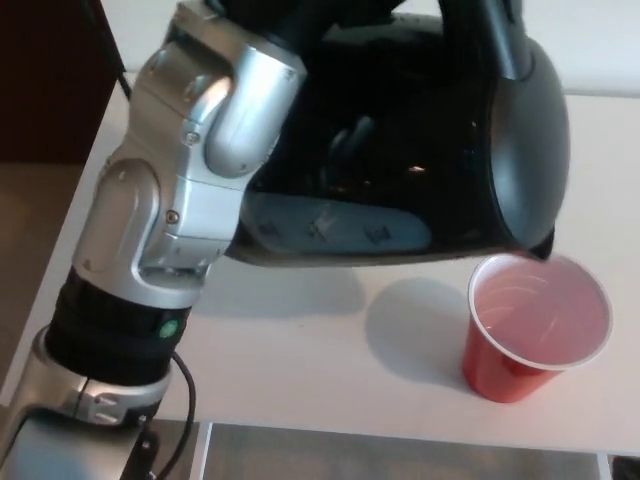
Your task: The robot walk towards a table in front and uses its left hand to pick up the pot from the base and pour water to the cup on the right hand side
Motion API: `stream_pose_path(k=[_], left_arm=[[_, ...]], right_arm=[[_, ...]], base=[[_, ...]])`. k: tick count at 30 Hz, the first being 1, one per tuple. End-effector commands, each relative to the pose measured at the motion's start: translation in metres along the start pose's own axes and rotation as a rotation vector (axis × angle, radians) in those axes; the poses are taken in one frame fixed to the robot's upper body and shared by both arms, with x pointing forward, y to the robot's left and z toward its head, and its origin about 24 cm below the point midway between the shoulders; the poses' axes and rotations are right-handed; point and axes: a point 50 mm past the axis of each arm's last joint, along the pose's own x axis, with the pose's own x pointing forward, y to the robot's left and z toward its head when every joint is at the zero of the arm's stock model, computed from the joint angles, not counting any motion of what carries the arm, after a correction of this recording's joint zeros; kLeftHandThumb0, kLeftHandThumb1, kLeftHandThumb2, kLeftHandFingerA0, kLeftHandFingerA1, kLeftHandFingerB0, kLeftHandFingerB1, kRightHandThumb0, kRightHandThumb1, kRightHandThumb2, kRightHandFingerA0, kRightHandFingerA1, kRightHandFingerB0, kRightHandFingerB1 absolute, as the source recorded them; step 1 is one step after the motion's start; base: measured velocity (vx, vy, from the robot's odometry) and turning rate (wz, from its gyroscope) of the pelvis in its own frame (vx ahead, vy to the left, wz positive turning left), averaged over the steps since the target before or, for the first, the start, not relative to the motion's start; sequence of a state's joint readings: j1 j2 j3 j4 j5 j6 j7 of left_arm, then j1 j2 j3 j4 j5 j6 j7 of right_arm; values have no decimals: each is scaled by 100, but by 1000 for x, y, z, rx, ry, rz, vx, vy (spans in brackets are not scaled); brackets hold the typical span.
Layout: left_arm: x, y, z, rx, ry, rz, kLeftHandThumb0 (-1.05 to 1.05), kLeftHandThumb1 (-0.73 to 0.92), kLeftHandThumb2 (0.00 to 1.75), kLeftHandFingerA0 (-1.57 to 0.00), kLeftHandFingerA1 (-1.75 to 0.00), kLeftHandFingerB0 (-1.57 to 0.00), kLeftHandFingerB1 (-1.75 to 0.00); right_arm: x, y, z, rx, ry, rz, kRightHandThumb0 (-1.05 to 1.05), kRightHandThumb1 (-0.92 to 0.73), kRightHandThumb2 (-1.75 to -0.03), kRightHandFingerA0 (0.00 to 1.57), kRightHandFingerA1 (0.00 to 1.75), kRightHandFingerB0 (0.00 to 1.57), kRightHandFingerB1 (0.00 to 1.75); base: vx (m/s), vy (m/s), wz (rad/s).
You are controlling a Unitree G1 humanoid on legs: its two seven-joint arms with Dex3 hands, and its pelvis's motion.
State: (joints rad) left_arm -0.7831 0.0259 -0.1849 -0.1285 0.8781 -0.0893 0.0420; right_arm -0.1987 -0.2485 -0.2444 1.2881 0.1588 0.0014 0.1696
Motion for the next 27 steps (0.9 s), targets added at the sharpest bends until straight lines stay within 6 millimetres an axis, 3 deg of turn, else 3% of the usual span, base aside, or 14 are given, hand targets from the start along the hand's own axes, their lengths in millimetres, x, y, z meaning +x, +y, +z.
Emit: stream_pose_path(k=[1,5,8,9,11,12,13,16,19,24,25,27], left_arm=[[1,14,-19,-103,169,51,-11,77,61,-82,-173,-74,-112],[-11,16,-41,-177,318,62,-9,80,66,-83,-167,-74,-114],[-11,16,-41,-180,321,60,-9,80,66,-83,-167,-74,-114],[-31,13,-62,-283,460,86,-10,77,72,-97,-154,-81,-108],[-31,13,-62,-286,461,86,-10,77,72,-97,-154,-81,-108],[-49,7,-76,-332,573,100,-10,76,73,-98,-145,-83,-101],[-61,3,-83,-388,648,110,-9,77,74,-102,-136,-82,-102],[-75,-3,-88,-519,752,124,-11,78,73,-102,-135,-82,-106],[-106,-18,-94,-666,905,119,-12,80,72,-93,-142,-76,-108],[-107,-19,-94,-681,915,117,-12,80,72,-93,-142,-76,-108],[-135,-37,-97,-906,1057,159,-9,82,69,-85,-161,-69,-114],[-138,-39,-97,-932,1067,158,-8,82,69,-84,-164,-66,-117]], right_arm=[[-5,-20,-12,-101,67,-94,-46,-69,-60,57,58,52,47],[-7,-24,-23,-86,130,-139,-43,-64,-59,56,59,56,51],[-7,-24,-23,-86,131,-141,-43,-64,-59,56,59,56,51],[-10,-28,-33,-106,162,-137,-42,-64,-59,53,68,48,50],[-10,-28,-33,-106,162,-138,-42,-64,-59,53,68,48,50],[-12,-31,-40,-142,187,-132,-41,-66,-62,49,65,42,46],[-13,-32,-44,-153,201,-129,-42,-66,-65,49,69,45,53],[-15,-34,-50,-166,212,-123,-41,-67,-65,48,69,45,50],[-17,-34,-59,-163,250,-143,-43,-68,-59,58,67,44,42],[-18,-35,-61,-160,255,-146,-43,-68,-59,58,67,44,42],[-20,-37,-67,-133,263,-168,-49,-65,-60,60,63,52,46],[-20,-38,-68,-125,256,-175,-50,-63,-59,63,63,54,46]], base=[[0,0,0],[0,0,0],[0,0,0],[0,0,0],[0,0,0],[0,0,0],[0,0,0],[0,0,0],[0,0,0],[0,0,0],[0,0,0],[0,0,0]])
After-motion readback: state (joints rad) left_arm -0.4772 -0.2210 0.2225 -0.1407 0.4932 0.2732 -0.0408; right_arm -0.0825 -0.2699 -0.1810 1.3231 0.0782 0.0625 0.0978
